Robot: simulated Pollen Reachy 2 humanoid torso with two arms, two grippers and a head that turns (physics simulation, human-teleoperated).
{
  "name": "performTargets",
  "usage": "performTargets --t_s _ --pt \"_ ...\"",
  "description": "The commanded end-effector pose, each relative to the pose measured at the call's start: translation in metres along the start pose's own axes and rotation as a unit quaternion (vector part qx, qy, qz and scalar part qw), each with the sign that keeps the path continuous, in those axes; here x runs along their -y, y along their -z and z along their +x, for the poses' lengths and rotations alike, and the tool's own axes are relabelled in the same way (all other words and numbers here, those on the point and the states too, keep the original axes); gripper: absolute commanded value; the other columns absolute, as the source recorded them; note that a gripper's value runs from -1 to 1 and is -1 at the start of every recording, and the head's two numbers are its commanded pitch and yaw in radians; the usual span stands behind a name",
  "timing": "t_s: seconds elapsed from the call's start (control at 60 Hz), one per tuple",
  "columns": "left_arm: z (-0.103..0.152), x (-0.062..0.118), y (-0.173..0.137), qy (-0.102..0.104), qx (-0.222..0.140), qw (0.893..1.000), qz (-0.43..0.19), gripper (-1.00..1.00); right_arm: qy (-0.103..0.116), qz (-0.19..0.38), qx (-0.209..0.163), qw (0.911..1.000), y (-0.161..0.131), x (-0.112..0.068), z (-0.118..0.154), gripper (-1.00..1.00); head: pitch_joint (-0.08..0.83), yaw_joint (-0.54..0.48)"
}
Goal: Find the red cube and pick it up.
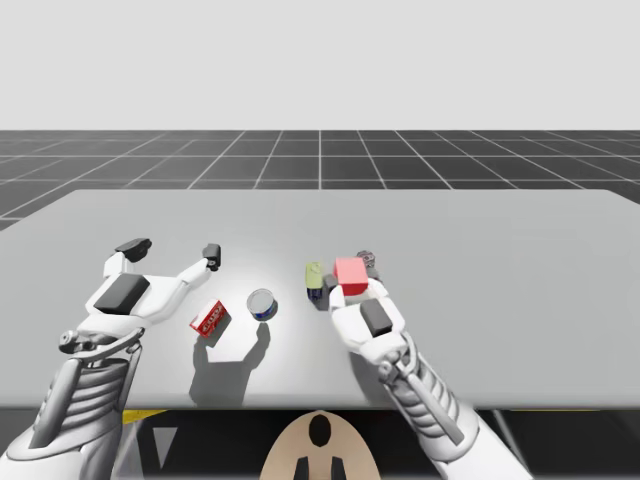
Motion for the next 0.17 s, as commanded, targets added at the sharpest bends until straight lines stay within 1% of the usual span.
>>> performTargets --t_s 0.017,0.033,0.05,0.083,0.1,0.15,0.167 --pt "0.000 0.000 0.000 -0.001 0.000 1.000 0.001 -1.00 0.020 0.032 0.078 0.9962 -0.024 -0.020 0.064 1.00 0.230 -0.14" --pt "0.000 0.000 0.000 -0.001 0.000 1.000 0.001 -1.00 0.018 0.032 0.088 0.9954 -0.026 -0.020 0.068 1.00 0.230 -0.14" --pt "0.000 0.000 0.000 -0.001 0.000 1.000 0.001 -1.00 0.018 0.033 0.098 0.9945 -0.031 -0.019 0.079 1.00 0.230 -0.14" --pt "0.000 0.000 0.000 -0.001 0.000 1.000 0.001 -1.00 0.015 0.033 0.110 0.9933 -0.034 -0.018 0.086 1.00 0.229 -0.14" --pt "0.000 0.000 0.000 -0.001 0.000 1.000 0.001 -1.00 0.012 0.033 0.127 0.9913 -0.039 -0.016 0.097 1.00 0.228 -0.14" --pt "0.000 0.000 0.001 0.000 -0.001 1.000 0.000 -1.00 0.011 0.032 0.146 0.9887 -0.045 -0.015 0.108 1.00 0.227 -0.14" --pt "0.000 0.000 0.001 0.001 -0.002 1.000 0.001 -1.00 0.010 0.031 0.164 0.9859 -0.050 -0.013 0.119 1.00 0.225 -0.14"
